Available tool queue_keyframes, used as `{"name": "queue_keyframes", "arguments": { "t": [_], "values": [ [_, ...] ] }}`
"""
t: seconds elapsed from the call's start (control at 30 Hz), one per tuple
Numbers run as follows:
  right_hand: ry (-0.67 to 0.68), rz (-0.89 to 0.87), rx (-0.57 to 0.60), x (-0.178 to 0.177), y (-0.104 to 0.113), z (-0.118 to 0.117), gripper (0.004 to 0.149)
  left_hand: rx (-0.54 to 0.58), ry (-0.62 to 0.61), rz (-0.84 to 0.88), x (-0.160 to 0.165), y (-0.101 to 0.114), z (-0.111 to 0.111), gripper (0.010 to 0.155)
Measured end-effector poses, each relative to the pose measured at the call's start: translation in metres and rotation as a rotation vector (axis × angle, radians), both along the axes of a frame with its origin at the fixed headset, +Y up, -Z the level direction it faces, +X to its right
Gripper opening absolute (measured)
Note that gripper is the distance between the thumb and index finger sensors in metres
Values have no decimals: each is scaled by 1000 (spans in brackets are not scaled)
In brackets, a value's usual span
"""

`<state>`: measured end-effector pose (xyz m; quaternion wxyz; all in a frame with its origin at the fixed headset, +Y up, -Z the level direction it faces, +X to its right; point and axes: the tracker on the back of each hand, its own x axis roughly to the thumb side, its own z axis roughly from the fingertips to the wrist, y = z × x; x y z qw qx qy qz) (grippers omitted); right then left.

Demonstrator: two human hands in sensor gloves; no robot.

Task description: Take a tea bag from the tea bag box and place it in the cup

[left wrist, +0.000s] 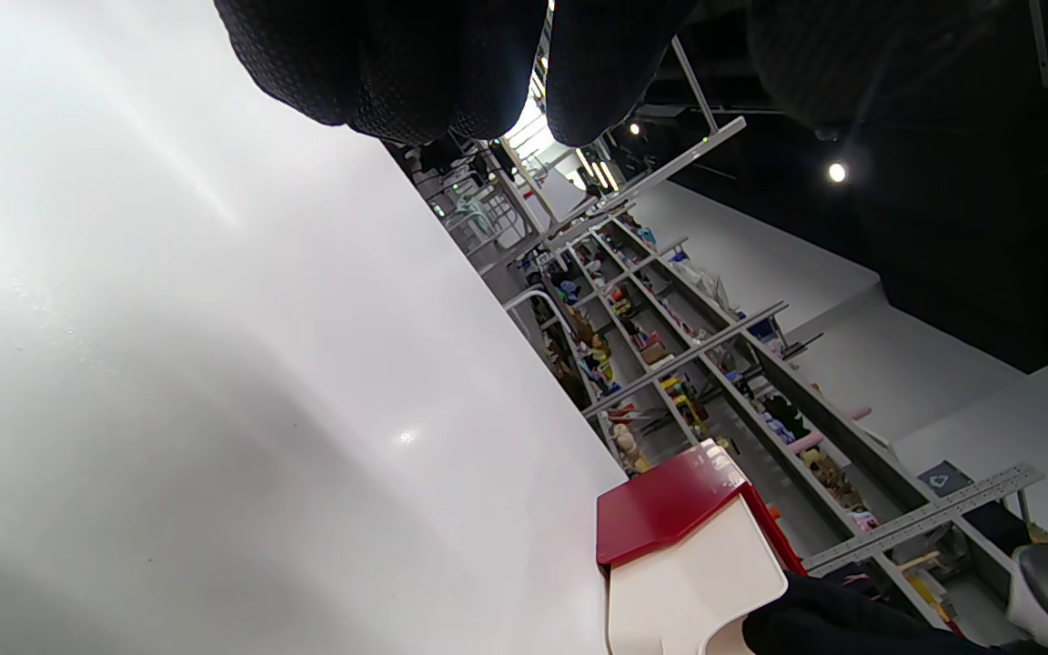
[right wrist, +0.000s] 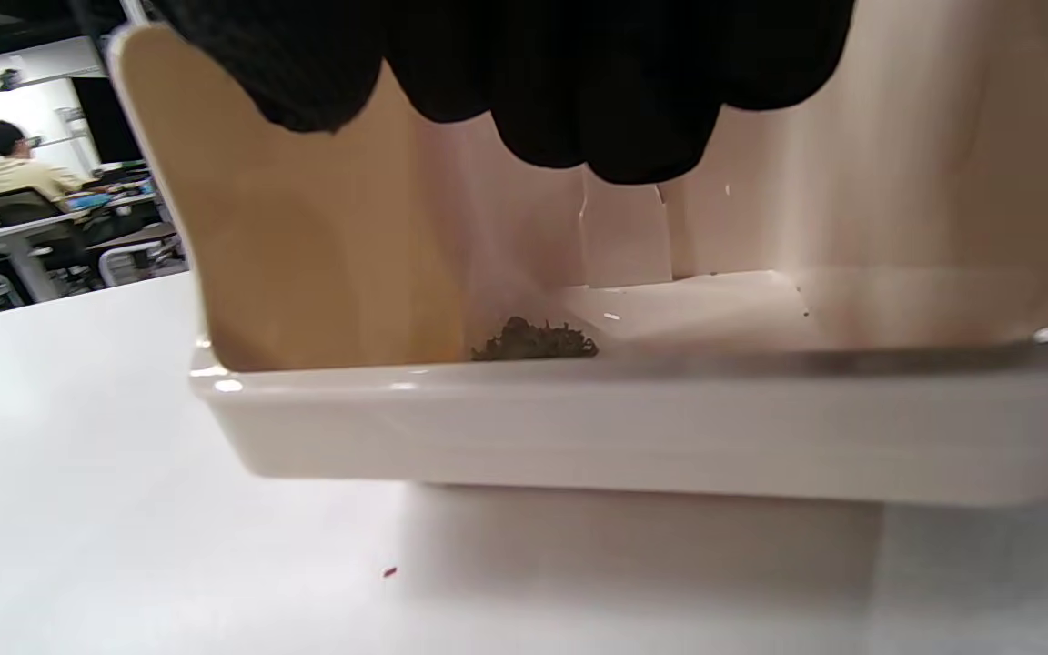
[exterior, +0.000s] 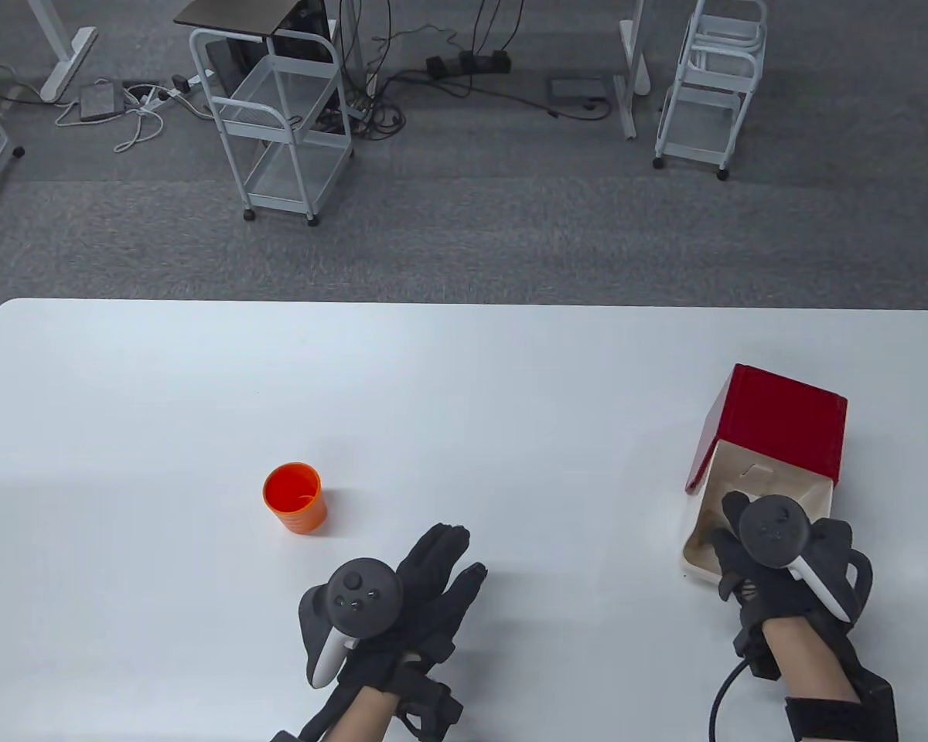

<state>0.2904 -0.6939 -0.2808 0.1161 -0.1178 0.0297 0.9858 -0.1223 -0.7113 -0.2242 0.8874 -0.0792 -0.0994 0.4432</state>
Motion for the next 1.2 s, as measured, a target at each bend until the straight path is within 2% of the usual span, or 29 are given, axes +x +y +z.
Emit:
{"name": "queue_keyframes", "arguments": {
  "t": [0.33,0.57,0.67,0.9,1.2],
  "values": [
    [-142,54,-220,-5,-33,-33,57,2,5,8,-1,0,-1,71],
    [-143,101,-238,-5,-40,-36,40,1,7,7,-1,1,-1,71],
    [-130,103,-247,-4,-40,-35,39,1,7,4,-1,1,-1,71],
    [-97,96,-165,-2,-21,-22,39,6,8,8,-2,1,-1,71],
    [-36,62,-34,0,26,3,38,11,2,9,-1,1,0,71]
  ]
}}
